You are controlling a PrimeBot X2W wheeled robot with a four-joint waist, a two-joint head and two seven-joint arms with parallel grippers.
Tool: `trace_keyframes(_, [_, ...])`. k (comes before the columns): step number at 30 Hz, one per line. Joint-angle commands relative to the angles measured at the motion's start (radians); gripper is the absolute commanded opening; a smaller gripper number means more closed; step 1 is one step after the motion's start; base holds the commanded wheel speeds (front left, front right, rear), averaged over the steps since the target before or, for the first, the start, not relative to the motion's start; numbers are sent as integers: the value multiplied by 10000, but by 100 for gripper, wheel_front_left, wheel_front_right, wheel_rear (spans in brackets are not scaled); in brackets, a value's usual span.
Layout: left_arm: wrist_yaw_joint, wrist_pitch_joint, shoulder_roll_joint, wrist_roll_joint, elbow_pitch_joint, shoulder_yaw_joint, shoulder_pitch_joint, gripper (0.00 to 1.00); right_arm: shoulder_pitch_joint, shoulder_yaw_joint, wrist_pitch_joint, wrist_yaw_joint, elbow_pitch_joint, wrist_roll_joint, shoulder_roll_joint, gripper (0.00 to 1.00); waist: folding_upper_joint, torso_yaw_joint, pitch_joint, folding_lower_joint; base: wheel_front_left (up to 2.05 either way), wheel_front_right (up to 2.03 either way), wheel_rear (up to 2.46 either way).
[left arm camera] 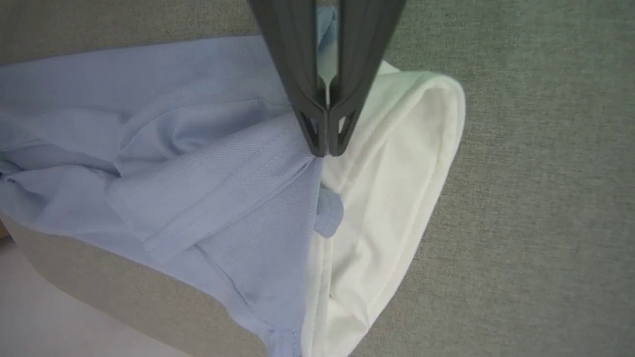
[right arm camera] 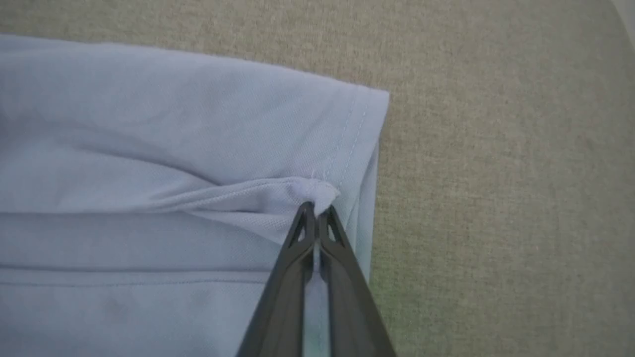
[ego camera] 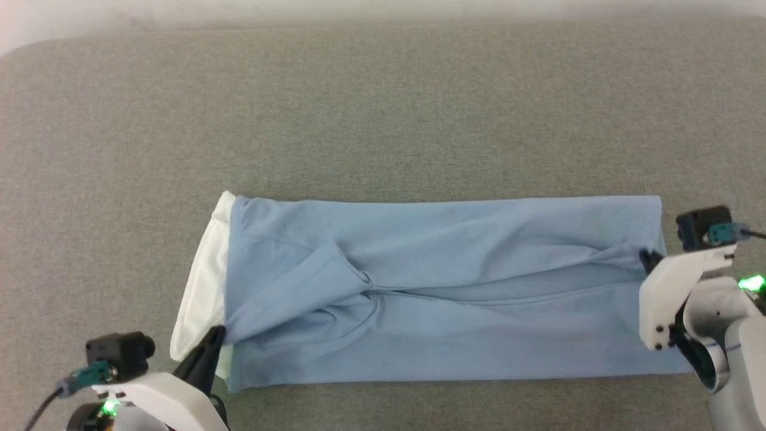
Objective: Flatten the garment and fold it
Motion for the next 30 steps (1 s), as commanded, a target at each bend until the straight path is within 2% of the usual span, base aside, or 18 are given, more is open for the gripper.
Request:
trace_keyframes(1, [-113,-81,-108,-49,231,-95,79,0,226,-48,211,-21,95,-97,-74,0,0,66,-22,1,0,0,0])
trace_keyframes(8, [-441,-309,-466,-43,1185,-425,-109,0,553,-374,591,-21,321,-262,104,2,0,100,-145,1,0,0,0])
trace_keyframes(9, [-487,-377,-558,-83,1312,-440,-139,21,595,-434,618,-21,310,-267,173,35,0,92,-189,1,0,0,0])
trace_keyframes(10, [-522,-466,-623,-81,1419,-453,-166,86,640,-501,593,-21,276,-243,231,100,0,92,-244,1,0,0,0])
trace_keyframes(11, [-565,-710,-752,-37,1553,-457,-219,100,777,-713,547,-21,170,-152,350,100,0,120,-372,1,0,0,0])
trace_keyframes(21, [-541,-2710,-1115,864,1913,-337,-434,100,1951,-1691,230,-21,-1280,228,1117,100,0,343,-981,1,0,0,0])
trace_keyframes(26, [-345,-3454,-1287,1713,1943,0,-795,100,2247,-2162,-786,-21,-1953,482,1557,100,0,432,-1261,1,0,0,0])
trace_keyframes(30, [-244,-3567,-1599,2784,1821,482,-1379,100,2158,-2659,-1751,-21,-1825,502,1723,100,0,578,-1335,1,0,0,0])
